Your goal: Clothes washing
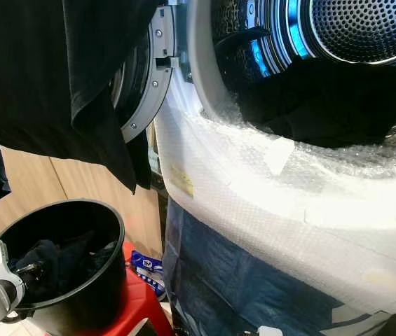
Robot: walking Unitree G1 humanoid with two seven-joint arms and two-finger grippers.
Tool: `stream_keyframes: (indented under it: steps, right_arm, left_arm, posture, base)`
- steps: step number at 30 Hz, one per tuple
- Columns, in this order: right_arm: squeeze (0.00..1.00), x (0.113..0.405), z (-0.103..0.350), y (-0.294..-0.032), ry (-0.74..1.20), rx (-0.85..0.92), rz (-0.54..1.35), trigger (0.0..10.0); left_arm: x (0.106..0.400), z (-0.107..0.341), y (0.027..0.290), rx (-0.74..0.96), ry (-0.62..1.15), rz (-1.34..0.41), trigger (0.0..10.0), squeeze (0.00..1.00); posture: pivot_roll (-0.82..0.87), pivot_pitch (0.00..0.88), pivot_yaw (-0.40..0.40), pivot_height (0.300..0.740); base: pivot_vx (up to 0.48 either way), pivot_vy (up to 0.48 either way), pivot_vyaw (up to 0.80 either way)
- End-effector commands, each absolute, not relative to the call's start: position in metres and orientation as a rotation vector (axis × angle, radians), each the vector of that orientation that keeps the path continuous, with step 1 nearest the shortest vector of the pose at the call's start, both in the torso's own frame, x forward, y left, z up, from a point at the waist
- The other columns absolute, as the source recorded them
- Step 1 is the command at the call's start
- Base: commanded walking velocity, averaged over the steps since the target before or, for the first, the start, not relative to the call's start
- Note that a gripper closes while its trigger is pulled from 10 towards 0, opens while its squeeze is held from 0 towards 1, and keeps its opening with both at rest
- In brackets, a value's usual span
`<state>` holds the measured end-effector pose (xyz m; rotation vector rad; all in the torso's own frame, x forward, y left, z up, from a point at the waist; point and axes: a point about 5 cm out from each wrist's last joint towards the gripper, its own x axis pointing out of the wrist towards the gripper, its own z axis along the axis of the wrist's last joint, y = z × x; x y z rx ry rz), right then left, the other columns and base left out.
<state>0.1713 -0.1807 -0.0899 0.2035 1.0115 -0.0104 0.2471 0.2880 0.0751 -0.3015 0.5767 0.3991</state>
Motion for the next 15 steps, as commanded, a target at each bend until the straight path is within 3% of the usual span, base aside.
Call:
stream_keyframes:
  steps: [1,3,4,5,15]
  right_arm:
    - [0.0,0.1736,-0.0891,-0.1798,1.01,0.201,-0.007,10.0]
    - [0.0,0.174,-0.089,-0.1795,1.01,0.201,-0.007,10.0]
    - [0.0,0.1751,-0.0886,-0.1781,1.009,0.202,-0.002,10.0]
    - [0.0,0.1755,-0.0886,-0.1767,1.008,0.202,0.004,10.0]
    - [0.0,0.1721,-0.0906,-0.1708,1.026,0.183,0.045,10.0]
  left_arm:
    - [0.242,0.0666,0.291,-0.311,0.636,0.402,10.0,0.0]
    - [0.2423,0.0666,0.2907,-0.314,0.636,0.397,10.0,0.0]
    - [0.2432,0.0674,0.2906,-0.303,0.638,0.384,3.4,0.0]
    - [0.2432,0.0677,0.2904,-0.286,0.64,0.373,0.0,0.0]
    - [0.2463,0.0704,0.2833,-0.294,0.614,0.323,0.0,0.0]
  posture:
    - [0.13,0.0,0.035,0.74]
    - [0.13,0.0,0.036,0.74]
    - [0.14,0.0,0.036,0.74]
    - [0.13,0.0,0.04,0.74]
    - [0.13,0.0,0.039,0.74]
  base:
    - [0.0,0.0,0.0]
    - [0.0,0.0,0.0]
    - [0.0,0.0,0.0]
    - [0.0,0.0,0.0]
    - [0.0,0.0,0.0]
